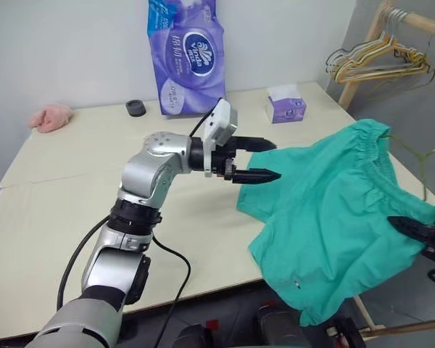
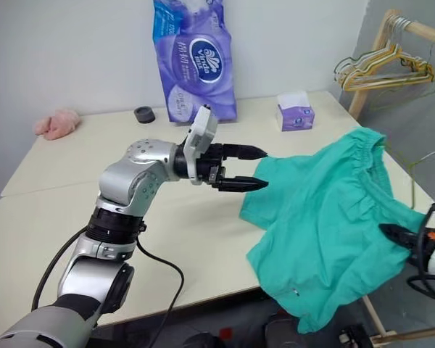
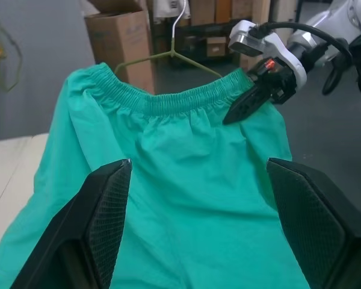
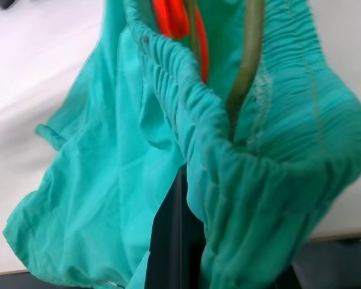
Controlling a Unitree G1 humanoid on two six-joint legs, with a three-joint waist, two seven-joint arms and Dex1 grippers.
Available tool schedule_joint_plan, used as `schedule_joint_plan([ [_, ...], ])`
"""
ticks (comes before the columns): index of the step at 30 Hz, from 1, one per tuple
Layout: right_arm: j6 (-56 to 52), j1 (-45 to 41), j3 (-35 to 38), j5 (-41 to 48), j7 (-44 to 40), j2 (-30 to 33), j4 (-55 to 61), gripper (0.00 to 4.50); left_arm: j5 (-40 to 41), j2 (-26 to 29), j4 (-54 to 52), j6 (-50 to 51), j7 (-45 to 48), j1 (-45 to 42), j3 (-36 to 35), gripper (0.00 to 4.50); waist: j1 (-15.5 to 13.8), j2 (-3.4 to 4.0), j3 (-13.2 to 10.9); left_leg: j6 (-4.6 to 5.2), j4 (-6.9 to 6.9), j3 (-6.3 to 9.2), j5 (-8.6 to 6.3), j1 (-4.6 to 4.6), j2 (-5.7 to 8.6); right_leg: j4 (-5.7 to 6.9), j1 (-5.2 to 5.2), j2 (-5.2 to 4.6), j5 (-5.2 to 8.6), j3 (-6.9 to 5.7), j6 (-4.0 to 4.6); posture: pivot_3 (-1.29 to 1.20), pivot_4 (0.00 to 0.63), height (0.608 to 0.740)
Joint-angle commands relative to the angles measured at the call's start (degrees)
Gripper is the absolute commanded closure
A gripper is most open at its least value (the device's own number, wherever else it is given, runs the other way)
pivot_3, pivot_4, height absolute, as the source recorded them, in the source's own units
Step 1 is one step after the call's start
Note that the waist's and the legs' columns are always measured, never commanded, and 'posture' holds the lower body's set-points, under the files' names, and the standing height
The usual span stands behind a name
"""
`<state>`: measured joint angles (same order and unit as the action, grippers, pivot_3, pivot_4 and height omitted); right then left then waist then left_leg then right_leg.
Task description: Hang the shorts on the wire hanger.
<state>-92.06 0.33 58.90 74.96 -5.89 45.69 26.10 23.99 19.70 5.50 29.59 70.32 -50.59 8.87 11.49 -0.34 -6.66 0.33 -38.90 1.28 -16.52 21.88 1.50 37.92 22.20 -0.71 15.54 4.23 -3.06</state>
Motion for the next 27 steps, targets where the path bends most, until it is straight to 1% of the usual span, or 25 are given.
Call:
schedule_joint_plan([
  [1,-0.4,1.3,6.3,9.9,9.4,6.2,-5.9,4.50,-0.3,-1.0,-3.4,-1.1,-1.3,-2.7,1.2,0.72,0.5,-0.14,-0.5,0.03,0.02,-0.03,-0.02,0.01,-0.01,-0.01,0.00,0.03,0.01,0.03,-0.02,-0.37,0.159,0.740],
  [4,5.3,6.1,6.9,19.7,18.7,12.1,-12.3,4.50,-0.4,-2.9,-3.9,-1.7,-2.9,-4.5,1.8,0.72,1.2,-0.39,-1.4,0.03,0.05,-0.08,-0.02,0.07,-0.09,-0.05,-0.01,0.14,0.02,0.09,-0.03,-0.37,0.175,0.740],
  [5,7.8,6.9,6.8,22.8,22.4,14.6,-15.3,4.50,-0.9,-4.2,-3.8,-2.6,-3.6,-5.5,2.3,0.72,1.2,-0.40,-1.6,0.03,0.06,-0.11,-0.02,0.08,-0.12,-0.08,-0.03,0.19,0.02,0.12,-0.04,-0.37,0.181,0.740],
  [7,11.9,7.6,6.2,27.0,28.0,18.9,-20.1,4.50,-1.4,-6.3,-3.8,-3.7,-5.2,-6.9,3.1,0.72,1.5,-0.72,-2.5,0.03,0.05,-0.21,-0.02,0.08,-0.13,-0.15,-0.04,0.23,0.01,0.14,-0.05,-0.37,0.191,0.740],
  [10,14.5,8.2,5.4,29.6,30.9,23.2,-23.5,4.50,-2.2,-7.7,-3.9,-5.4,-5.8,-7.4,3.9,0.72,1.8,-0.69,-2.8,0.16,0.08,-0.56,-0.08,0.04,-0.12,-0.29,-0.02,0.28,-0.06,0.63,-0.19,-0.37,0.195,0.740],
  [12,16.1,8.4,4.9,31.3,32.6,24.9,-25.1,4.50,-2.8,-8.1,-3.8,-6.5,-6.0,-7.5,4.4,0.72,2.2,-0.76,-2.9,0.22,0.13,-0.70,-0.12,-0.01,-0.21,-0.35,0.00,0.40,-0.05,0.82,-0.21,-0.36,0.199,0.740],
  [14,17.2,6.8,4.3,29.5,33.2,27.5,-28.5,4.50,-3.2,-9.0,-3.7,-7.0,-6.8,-7.5,5.0,0.72,2.5,-0.80,-3.1,0.22,0.15,-0.75,-0.12,-0.01,-0.23,-0.41,0.02,0.44,-0.05,0.89,-0.22,-0.35,0.209,0.740],
  [16,18.2,4.5,3.1,26.9,32.8,29.9,-32.3,4.50,-3.4,-9.8,-3.9,-7.3,-7.2,-7.5,5.4,0.72,2.7,-0.62,-3.6,0.26,0.15,-0.94,-0.15,-0.01,-0.23,-0.57,0.01,0.44,-0.13,1.08,-0.36,-0.35,0.212,0.740],
  [20,19.2,0.1,0.4,21.2,30.6,32.3,-38.2,4.50,-3.5,-10.3,-3.8,-7.5,-7.7,-7.7,5.5,0.72,2.9,-0.62,-4.1,0.59,0.15,-1.47,-0.33,0.03,-0.19,-0.98,0.02,0.44,-0.34,1.47,-0.71,-0.34,0.214,0.740],
  [22,20.0,-2.9,-2.1,16.6,27.6,34.1,-43.1,4.50,-3.6,-11.0,-3.6,-7.7,-8.3,-8.2,5.5,0.72,2.8,-0.67,-4.2,0.70,0.14,-1.56,-0.40,0.06,-0.19,-1.07,0.05,0.42,-0.34,1.54,-0.83,-0.33,0.218,0.740],
  [24,20.9,-6.9,-6.3,12.0,23.3,36.2,-49.1,4.50,-3.3,-12.0,-4.1,-7.2,-8.8,-8.5,5.7,0.72,2.8,-0.53,-4.4,0.79,0.12,-1.67,-0.46,0.04,-0.16,-1.10,0.09,0.36,-0.31,1.62,-0.93,-0.33,0.222,0.740],
  [27,20.3,-12.4,-12.1,6.3,17.5,37.7,-54.6,4.50,-3.8,-12.3,-4.4,-7.8,-8.8,-8.4,6.3,0.72,2.7,-0.44,-4.7,0.85,0.12,-1.72,-0.50,0.02,-0.11,-1.11,0.13,0.31,-0.28,1.67,-1.01,-0.32,0.223,0.740],
])
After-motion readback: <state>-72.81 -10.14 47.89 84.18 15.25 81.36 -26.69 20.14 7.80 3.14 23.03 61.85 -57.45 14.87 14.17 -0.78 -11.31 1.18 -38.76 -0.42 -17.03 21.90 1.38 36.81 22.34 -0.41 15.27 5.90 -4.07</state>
